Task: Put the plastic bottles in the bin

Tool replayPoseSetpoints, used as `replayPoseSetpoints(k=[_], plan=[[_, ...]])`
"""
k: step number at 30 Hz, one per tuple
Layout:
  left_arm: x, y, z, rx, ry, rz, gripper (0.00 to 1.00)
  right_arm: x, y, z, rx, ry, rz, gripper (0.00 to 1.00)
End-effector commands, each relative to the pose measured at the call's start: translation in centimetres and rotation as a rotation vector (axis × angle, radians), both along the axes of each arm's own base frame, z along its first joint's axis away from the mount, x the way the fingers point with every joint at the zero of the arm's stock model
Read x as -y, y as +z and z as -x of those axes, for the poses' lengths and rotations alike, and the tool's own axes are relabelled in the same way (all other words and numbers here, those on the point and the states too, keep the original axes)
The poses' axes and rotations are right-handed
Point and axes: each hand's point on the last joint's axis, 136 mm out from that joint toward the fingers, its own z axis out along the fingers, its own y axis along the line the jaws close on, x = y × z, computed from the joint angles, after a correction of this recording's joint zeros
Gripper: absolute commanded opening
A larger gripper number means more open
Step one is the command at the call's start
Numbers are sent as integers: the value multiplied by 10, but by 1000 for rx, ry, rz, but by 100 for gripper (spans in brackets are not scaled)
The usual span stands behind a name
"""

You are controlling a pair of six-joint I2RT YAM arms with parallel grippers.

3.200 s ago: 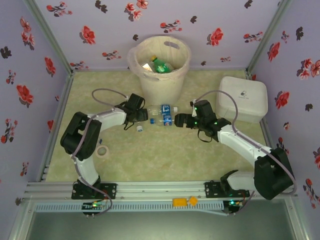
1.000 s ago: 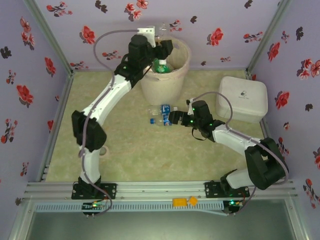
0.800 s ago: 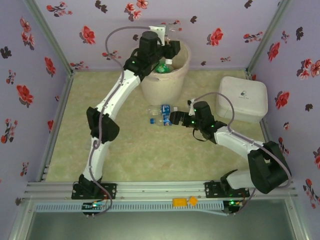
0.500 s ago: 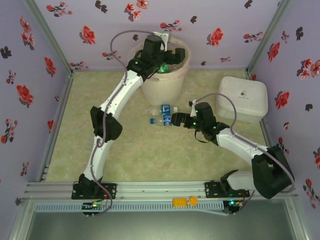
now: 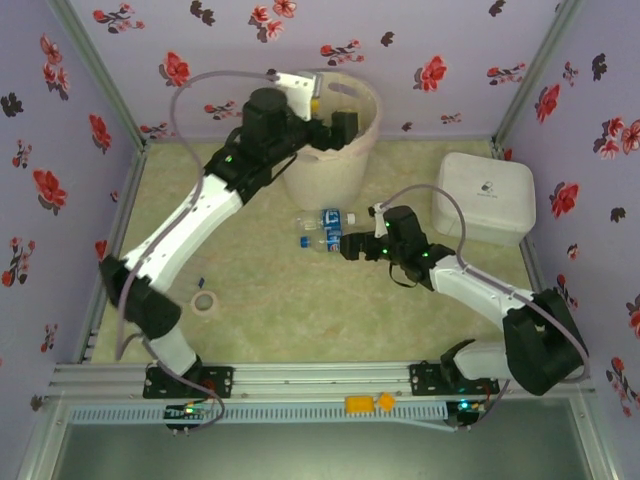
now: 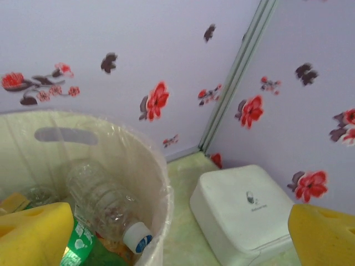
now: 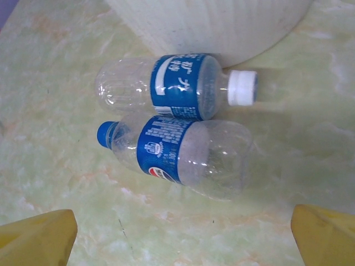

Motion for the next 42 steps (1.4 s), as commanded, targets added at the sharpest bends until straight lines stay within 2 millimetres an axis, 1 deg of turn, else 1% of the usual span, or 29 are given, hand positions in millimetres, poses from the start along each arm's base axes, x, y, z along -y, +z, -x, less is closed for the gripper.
replayPoseSetpoints(k=[1,4,6,7,8,9,12,14,16,17,19,21,24,28,31,34,38,42], plan=[[-25,4,14,78,52,42,100,-18,5,-7,60,107,83,99],[-56,-23,27,53,137,23,100,-38,1,-10,60,187,114,100],[-79,-48,34,24,203,6,100,-50,-2,-13,59,235,134,100],[-93,-61,36,8,250,2,100,-54,-7,-16,53,252,156,100],[-107,-79,38,-16,296,-5,100,-58,-10,-20,49,266,177,100],[-120,-88,40,-34,336,5,100,-60,-13,-22,45,280,197,100],[-166,-145,48,-147,472,14,100,-62,-21,-35,45,285,260,100],[-195,-189,59,-256,550,32,100,-66,-26,-40,47,294,273,100],[-219,-222,70,-343,618,59,100,-69,-31,-42,43,304,275,100],[-229,-239,77,-382,649,75,100,-71,-34,-43,38,310,276,100],[-243,-267,89,-445,695,113,100,-73,-41,-45,27,319,280,100],[-252,-285,99,-479,721,157,100,-75,-48,-44,10,328,285,100],[-260,-301,107,-501,748,209,100,-78,-58,-48,-4,336,294,100],[-265,-310,107,-504,772,263,100,-82,-70,-47,-18,343,301,100],[-264,-309,103,-507,766,249,100,-86,-72,-37,-30,362,307,99],[-258,-307,100,-515,739,229,100,-88,-76,-22,-45,379,318,98],[-251,-311,96,-538,715,217,100,-84,-87,-4,-82,390,350,96],[-246,-316,94,-561,701,228,100,-76,-98,4,-108,378,391,92]])
